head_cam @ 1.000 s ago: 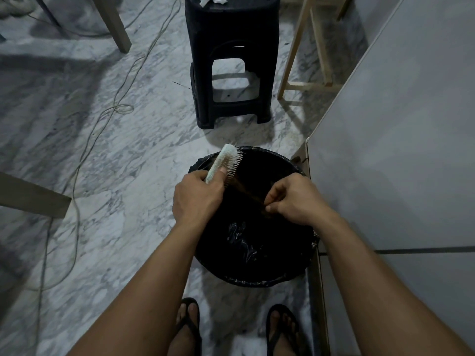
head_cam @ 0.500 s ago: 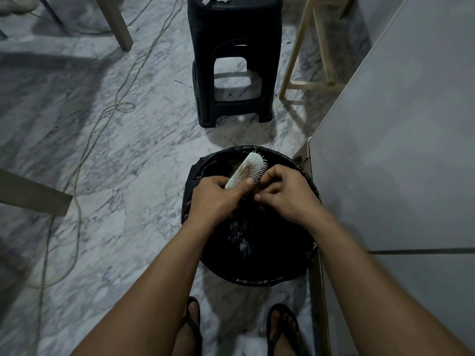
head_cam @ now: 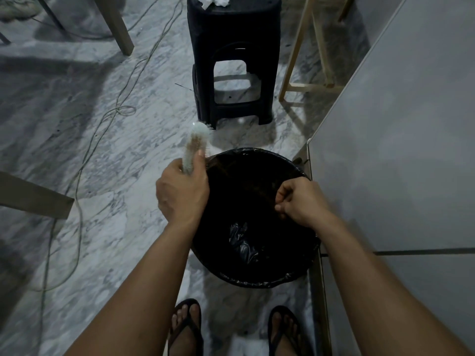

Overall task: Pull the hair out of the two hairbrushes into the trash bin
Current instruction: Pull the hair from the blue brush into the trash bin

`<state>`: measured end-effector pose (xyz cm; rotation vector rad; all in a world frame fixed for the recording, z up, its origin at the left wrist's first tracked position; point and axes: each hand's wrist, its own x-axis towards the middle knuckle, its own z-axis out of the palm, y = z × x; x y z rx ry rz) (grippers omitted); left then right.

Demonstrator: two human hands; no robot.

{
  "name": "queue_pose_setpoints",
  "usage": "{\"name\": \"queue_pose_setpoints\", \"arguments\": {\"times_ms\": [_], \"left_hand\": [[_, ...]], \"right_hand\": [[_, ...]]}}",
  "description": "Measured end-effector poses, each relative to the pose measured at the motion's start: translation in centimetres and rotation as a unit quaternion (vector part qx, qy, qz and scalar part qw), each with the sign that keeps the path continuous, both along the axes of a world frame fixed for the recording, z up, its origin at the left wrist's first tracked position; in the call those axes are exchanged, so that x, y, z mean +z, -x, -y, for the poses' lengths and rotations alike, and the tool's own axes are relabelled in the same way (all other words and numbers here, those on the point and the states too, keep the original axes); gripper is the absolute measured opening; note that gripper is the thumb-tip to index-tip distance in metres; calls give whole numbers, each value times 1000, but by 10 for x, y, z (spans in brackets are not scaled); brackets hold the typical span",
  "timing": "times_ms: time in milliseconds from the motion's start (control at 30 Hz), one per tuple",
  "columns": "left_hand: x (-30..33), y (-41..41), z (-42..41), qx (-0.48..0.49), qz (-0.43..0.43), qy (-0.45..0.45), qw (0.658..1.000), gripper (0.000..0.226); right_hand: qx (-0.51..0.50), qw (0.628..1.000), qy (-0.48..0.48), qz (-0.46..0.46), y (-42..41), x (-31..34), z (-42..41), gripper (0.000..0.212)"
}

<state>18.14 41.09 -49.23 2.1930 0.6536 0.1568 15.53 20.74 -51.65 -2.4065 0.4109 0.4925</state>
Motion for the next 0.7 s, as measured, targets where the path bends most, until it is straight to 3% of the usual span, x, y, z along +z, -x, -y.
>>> {"name": "queue_pose_setpoints", "arguments": {"times_ms": [100, 167, 300, 367, 500, 600, 700], "left_hand": [[6, -3, -3, -2, 64, -8, 998, 72], [12, 0, 0, -43, 82, 15, 996, 63], [11, 6, 7, -151, 23, 46, 987, 57], [8, 6, 8, -163, -6, 63, 985, 53], [5, 4, 8, -166, -48, 115, 978, 44], [3, 5, 11, -180, -101, 160, 965, 34], [4, 7, 17, -183, -153, 212, 948, 25]], "right_hand": [[-21, 999, 36, 6, 1, -7, 0, 24], [-37, 999, 26, 22, 1, -10, -4, 24], [14, 999, -43, -29, 0, -8, -5, 9], [30, 998, -26, -46, -1, -7, -1, 16], [-55, 998, 23, 31, -4, 4, 4, 22], [-72, 991, -72, 89, -9, 13, 0, 23], [-88, 960, -259, 55, -10, 18, -14, 29]]}}
